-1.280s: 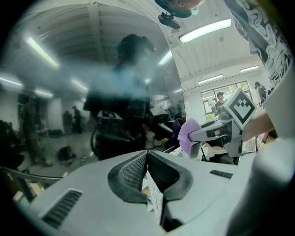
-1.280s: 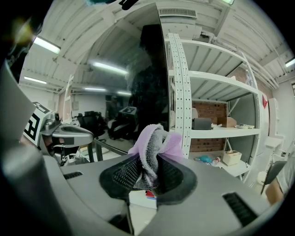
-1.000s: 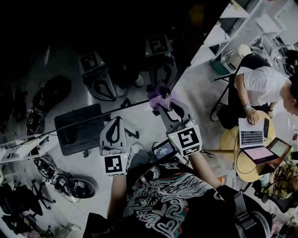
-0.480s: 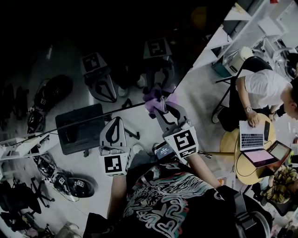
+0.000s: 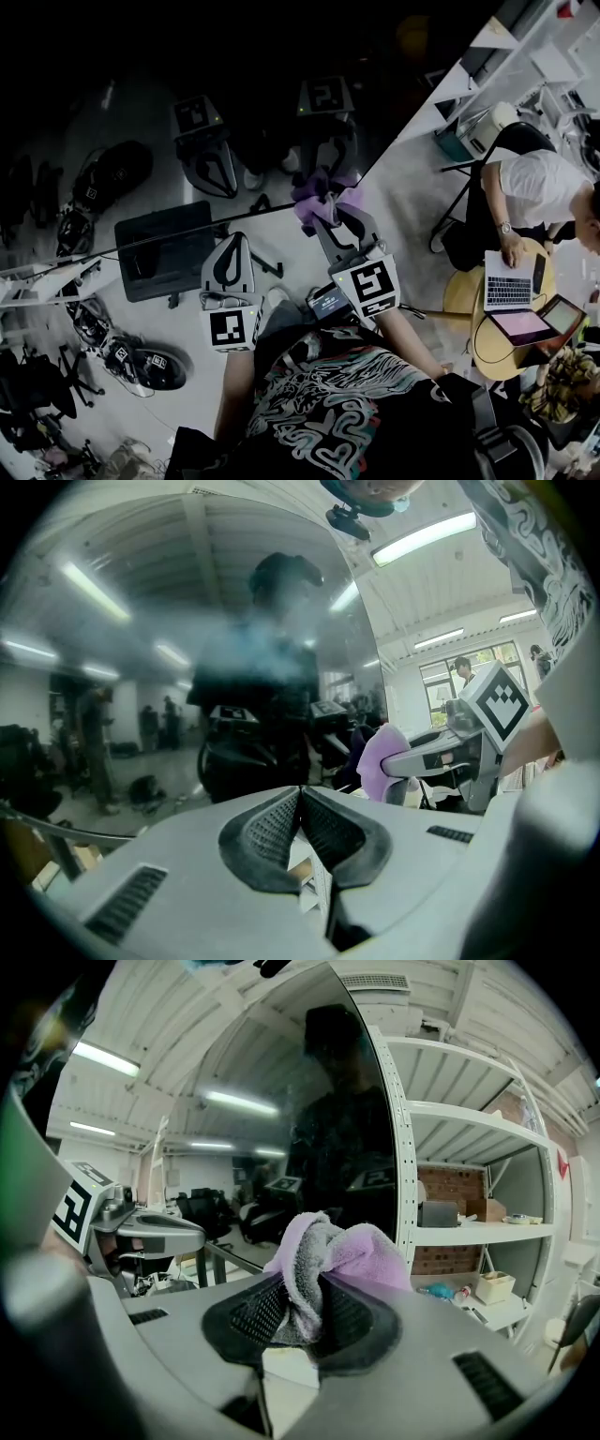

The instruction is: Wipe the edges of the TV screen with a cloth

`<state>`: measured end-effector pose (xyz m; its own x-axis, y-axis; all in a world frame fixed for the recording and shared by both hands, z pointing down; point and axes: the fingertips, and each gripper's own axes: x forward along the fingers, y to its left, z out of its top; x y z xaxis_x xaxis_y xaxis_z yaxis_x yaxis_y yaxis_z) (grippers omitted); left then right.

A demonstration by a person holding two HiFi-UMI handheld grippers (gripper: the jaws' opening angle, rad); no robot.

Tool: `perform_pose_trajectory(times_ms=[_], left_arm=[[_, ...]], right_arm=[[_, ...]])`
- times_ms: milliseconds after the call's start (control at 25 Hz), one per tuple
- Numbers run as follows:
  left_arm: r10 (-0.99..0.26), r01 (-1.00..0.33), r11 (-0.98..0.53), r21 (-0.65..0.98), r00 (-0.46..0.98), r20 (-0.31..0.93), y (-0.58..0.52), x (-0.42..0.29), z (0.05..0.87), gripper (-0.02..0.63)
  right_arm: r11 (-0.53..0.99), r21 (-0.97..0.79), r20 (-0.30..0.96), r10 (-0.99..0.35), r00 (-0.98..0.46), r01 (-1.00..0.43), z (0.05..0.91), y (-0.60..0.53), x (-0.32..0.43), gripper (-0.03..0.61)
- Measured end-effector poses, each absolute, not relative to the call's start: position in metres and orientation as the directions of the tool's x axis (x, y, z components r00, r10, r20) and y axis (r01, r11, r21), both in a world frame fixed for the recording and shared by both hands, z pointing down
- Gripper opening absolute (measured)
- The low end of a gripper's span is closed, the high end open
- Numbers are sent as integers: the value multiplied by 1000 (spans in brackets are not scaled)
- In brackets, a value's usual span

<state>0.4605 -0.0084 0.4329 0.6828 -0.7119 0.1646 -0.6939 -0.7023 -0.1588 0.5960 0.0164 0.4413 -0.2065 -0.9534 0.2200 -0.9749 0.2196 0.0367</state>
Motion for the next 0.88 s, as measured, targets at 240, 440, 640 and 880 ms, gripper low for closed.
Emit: perform_pose_trajectory(times_ms=[240,440,640,880], left_arm=[[-738,-719,-675,-163,655,163,-3,454,432,18],[-756,-737,-654,-169,634,164,5,447,432,18],[-773,-752,-634,-180,612,166,5,431,424,18],[-786,-766,-618,-179,596,162,3,414,420,18]], right_arm=[[244,35,214,-949,-232,-969,442,19,591,121],[255,24,212,-946,-244,-967,444,23,588,121],[261,18,208,-945,-251,-965,440,19,578,121],[269,12,210,-942,-260,-963,439,14,564,121]])
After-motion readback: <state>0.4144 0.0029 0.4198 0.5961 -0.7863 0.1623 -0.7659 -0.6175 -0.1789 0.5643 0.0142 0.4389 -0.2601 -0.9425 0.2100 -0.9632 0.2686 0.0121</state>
